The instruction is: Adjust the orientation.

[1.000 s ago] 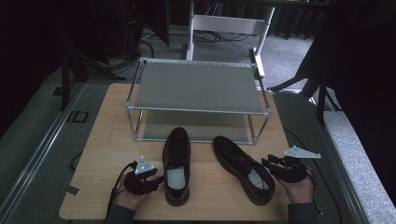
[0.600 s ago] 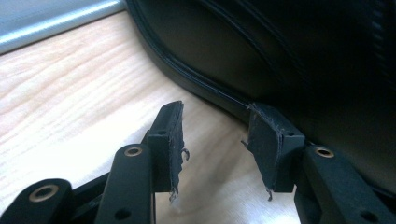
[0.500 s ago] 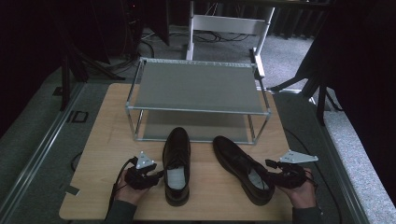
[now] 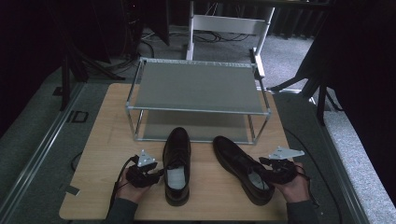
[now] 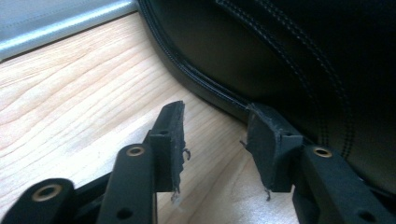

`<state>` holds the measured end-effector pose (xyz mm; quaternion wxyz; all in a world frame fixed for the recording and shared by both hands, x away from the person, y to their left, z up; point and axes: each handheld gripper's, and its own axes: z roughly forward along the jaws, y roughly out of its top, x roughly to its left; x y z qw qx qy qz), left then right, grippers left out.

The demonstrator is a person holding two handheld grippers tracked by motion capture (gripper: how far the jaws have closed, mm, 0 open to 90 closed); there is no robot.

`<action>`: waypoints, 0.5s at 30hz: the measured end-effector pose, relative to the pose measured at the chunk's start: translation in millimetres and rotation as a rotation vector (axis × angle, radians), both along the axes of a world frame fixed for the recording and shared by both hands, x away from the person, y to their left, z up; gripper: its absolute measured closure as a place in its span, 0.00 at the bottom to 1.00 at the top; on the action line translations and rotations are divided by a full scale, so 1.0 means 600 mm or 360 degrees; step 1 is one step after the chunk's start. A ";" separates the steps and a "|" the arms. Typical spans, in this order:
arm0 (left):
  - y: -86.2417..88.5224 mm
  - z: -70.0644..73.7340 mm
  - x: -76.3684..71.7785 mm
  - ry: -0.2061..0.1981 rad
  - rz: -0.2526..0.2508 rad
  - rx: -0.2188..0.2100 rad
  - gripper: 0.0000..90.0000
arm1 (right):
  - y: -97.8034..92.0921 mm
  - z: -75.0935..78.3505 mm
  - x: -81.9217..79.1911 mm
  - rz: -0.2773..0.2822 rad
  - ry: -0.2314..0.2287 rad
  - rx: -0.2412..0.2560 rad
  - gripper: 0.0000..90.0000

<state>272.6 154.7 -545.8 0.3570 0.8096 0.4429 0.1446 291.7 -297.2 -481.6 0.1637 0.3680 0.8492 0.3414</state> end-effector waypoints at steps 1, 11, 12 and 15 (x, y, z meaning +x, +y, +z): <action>-0.001 0.000 0.000 0.0000 -0.0003 0.0003 0.66 | 0.006 -0.005 0.004 0.0009 0.0011 -0.0007 0.69; -0.049 -0.002 0.020 -0.0007 -0.0102 -0.0037 0.72 | 0.036 -0.007 0.009 -0.0116 -0.0141 -0.0022 0.87; -0.056 -0.003 0.022 -0.0009 -0.0109 -0.0049 0.72 | 0.037 -0.007 0.010 -0.0127 -0.0150 -0.0020 0.87; -0.067 -0.004 0.028 -0.0011 -0.0116 -0.0062 0.72 | 0.044 -0.001 0.015 -0.0168 -0.0175 -0.0034 0.87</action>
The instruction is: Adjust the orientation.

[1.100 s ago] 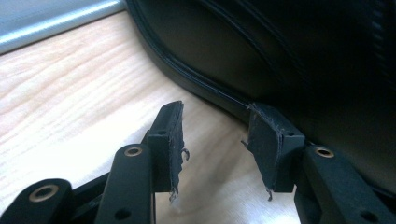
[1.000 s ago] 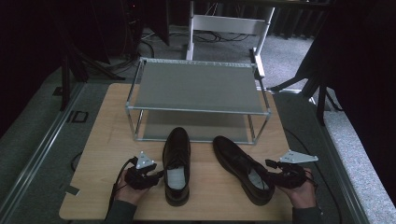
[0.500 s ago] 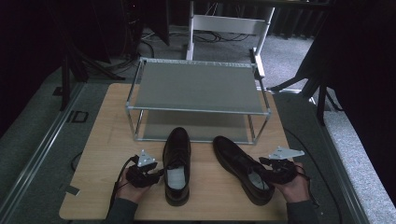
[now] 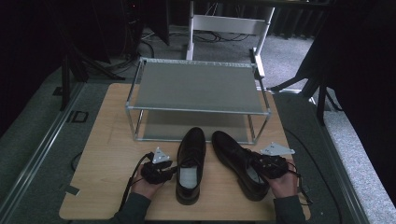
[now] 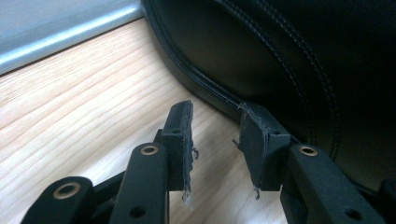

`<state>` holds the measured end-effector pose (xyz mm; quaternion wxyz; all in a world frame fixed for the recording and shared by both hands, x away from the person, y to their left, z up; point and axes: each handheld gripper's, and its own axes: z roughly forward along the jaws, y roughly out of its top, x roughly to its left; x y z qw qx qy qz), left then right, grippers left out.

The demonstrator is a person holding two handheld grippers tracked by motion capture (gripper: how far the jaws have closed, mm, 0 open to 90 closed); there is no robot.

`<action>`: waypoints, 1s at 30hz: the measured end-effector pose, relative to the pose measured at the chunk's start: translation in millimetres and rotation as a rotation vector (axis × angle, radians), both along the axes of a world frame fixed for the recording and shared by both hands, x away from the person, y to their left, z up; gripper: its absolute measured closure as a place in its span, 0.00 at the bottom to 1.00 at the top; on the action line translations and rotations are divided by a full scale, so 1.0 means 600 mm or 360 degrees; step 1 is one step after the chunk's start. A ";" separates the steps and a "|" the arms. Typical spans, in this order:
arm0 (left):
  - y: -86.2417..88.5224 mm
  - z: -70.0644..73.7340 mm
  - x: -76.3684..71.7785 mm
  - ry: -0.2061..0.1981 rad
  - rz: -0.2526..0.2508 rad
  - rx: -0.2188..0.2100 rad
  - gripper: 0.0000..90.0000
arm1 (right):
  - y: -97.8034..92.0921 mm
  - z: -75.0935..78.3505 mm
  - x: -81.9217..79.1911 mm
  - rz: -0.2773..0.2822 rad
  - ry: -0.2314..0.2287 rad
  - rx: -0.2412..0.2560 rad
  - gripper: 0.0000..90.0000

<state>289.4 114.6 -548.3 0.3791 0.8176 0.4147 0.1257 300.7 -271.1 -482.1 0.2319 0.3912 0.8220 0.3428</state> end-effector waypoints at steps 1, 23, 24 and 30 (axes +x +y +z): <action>-0.002 0.000 0.002 0.0002 0.0002 -0.0009 0.72 | 0.003 0.001 0.001 -0.0005 -0.0004 -0.0012 0.87; -0.082 0.001 -0.003 0.0032 -0.0181 -0.0018 0.75 | 0.039 0.002 0.003 0.0030 -0.0008 -0.0150 0.87; -0.087 0.001 -0.003 0.0032 -0.0196 -0.0021 0.75 | 0.038 0.002 0.002 0.0032 -0.0005 -0.0154 0.86; -0.110 0.003 -0.006 0.0035 -0.0256 -0.0013 0.75 | 0.036 0.004 0.002 0.0034 0.0006 -0.0167 0.87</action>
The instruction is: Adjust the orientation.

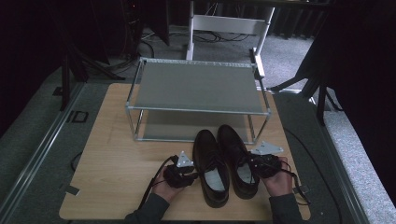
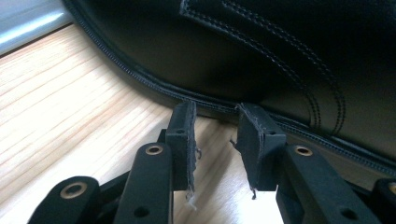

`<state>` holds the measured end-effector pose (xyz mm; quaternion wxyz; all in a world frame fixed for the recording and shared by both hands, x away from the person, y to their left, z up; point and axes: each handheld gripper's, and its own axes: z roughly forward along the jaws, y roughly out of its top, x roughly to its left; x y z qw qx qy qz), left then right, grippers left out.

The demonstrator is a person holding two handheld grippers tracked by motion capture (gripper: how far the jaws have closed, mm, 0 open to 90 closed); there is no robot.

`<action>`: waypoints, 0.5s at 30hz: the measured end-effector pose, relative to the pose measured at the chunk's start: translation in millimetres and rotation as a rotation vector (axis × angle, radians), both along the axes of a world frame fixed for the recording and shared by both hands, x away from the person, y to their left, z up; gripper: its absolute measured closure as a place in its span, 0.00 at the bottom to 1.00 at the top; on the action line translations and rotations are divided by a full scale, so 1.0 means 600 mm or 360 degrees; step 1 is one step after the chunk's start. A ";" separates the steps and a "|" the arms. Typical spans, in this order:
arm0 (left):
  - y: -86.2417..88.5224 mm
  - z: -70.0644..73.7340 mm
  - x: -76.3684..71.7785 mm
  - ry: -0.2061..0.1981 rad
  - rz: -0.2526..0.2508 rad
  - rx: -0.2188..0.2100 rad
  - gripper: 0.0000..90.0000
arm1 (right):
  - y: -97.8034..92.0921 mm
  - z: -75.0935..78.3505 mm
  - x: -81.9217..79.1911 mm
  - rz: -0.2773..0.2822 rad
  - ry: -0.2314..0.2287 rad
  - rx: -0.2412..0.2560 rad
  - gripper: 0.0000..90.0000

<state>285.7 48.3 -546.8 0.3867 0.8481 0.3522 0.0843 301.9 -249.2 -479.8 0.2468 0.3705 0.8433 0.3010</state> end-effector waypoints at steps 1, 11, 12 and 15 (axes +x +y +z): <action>-0.001 0.000 0.000 0.0003 0.0001 -0.0003 0.75 | 0.000 0.000 0.000 0.0000 -0.0003 0.0003 0.87; -0.032 0.001 0.000 0.0008 -0.0081 0.0005 0.75 | -0.007 0.001 0.005 -0.0022 0.0004 0.0026 0.87; -0.034 0.001 0.001 0.0008 -0.0082 0.0002 0.75 | -0.009 0.001 0.007 -0.0025 0.0006 0.0032 0.87; -0.040 0.002 0.002 0.0014 -0.0098 0.0008 0.75 | -0.013 0.002 0.010 -0.0026 0.0009 0.0037 0.87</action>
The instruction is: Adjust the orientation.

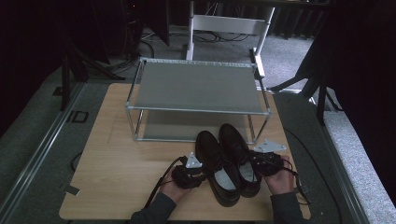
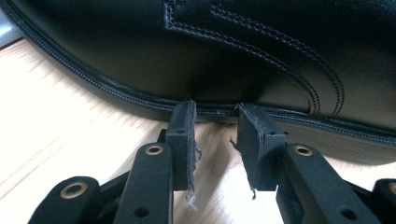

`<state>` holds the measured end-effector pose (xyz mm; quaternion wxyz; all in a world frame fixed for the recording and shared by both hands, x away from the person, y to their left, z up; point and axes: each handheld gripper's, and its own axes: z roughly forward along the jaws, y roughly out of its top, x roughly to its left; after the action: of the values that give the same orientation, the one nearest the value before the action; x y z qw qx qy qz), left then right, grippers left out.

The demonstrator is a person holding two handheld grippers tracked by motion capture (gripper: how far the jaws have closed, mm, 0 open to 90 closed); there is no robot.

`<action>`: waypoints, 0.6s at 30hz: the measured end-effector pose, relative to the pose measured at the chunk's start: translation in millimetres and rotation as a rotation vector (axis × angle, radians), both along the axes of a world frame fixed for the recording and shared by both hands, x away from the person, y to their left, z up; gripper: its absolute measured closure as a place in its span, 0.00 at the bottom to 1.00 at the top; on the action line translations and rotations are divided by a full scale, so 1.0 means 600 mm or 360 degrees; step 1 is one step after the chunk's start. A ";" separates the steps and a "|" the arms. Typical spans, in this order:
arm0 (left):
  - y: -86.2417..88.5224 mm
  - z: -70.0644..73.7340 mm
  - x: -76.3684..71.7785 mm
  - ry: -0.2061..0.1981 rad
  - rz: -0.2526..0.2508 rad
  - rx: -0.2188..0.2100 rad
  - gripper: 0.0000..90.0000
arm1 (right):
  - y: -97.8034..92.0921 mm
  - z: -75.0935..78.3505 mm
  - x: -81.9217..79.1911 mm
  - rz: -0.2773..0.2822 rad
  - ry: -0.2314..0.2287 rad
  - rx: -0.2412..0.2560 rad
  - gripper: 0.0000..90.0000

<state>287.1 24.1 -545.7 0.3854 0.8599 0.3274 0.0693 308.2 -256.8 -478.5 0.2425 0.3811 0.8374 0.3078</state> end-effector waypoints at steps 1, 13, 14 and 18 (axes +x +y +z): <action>-0.004 0.000 0.000 -0.0001 -0.0006 0.0002 0.75 | -0.001 0.001 0.002 -0.0005 0.0004 0.0000 0.87; -0.047 0.001 0.016 -0.0025 -0.0022 0.0011 0.74 | -0.030 0.005 0.033 -0.0080 -0.0003 0.0017 0.87; -0.046 0.001 0.017 -0.0024 -0.0029 0.0012 0.74 | -0.034 0.004 0.035 -0.0082 0.0001 0.0029 0.87; -0.046 0.001 0.014 -0.0027 -0.0067 0.0006 0.66 | -0.038 0.002 0.034 -0.0083 0.0017 0.0061 0.82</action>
<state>295.2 -3.3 -545.1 0.3880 0.8667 0.3057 0.0689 328.8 -279.7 -477.2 0.2387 0.4090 0.8224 0.3154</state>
